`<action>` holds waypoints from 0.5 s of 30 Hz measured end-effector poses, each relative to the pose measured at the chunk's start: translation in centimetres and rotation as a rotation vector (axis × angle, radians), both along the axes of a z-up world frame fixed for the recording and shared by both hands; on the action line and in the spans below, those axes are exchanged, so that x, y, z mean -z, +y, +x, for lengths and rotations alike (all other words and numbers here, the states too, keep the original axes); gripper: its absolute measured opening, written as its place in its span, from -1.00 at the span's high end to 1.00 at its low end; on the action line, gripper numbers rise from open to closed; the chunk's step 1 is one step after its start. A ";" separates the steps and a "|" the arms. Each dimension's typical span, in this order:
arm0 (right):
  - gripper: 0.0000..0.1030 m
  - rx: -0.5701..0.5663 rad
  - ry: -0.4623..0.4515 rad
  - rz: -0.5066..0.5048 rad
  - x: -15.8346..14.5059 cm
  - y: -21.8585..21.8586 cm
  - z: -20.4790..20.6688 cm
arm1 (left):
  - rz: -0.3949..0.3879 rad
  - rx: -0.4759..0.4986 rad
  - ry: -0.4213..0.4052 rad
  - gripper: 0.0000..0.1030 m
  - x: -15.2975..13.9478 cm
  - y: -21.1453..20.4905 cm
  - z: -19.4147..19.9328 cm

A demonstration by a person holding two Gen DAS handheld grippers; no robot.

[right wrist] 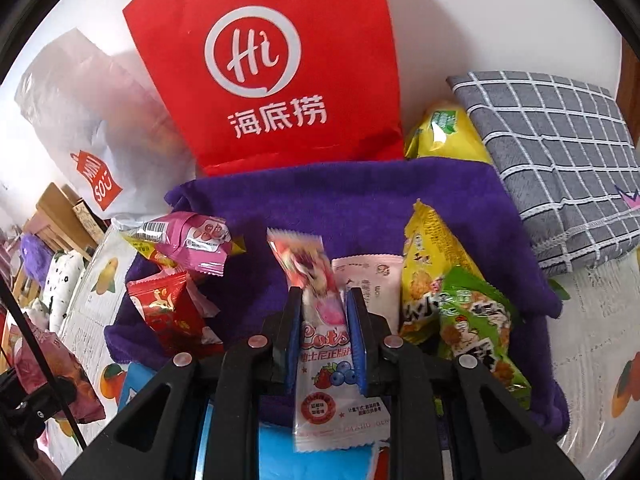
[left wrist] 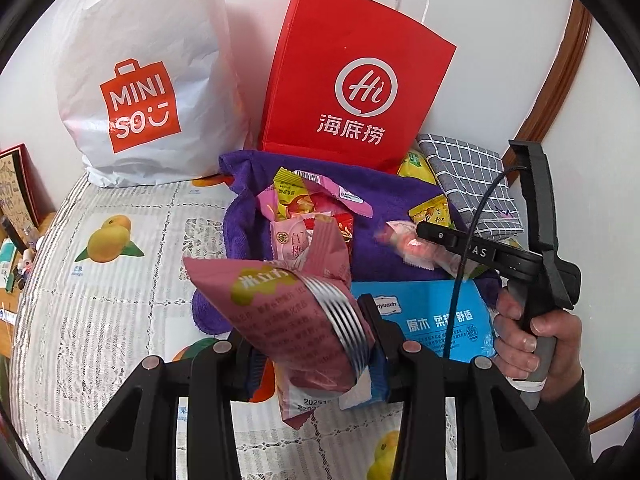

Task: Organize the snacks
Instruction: 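Lower the candy stick onto the towel with right tool while left tool holds chip bag above it, then release the pink chip bag onto the towel with left tool while right tool opens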

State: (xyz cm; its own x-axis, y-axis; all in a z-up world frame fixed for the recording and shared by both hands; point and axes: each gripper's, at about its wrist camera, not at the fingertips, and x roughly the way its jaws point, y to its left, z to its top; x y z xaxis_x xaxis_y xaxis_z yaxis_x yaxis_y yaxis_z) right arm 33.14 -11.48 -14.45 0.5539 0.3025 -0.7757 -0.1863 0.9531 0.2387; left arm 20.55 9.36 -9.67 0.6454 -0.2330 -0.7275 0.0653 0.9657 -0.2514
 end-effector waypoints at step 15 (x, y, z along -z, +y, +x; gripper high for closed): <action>0.55 0.032 -0.084 -0.057 -2.4 -3.0 -2.8 | 0.092 0.039 0.015 0.23 -2.3 -3.8 4.1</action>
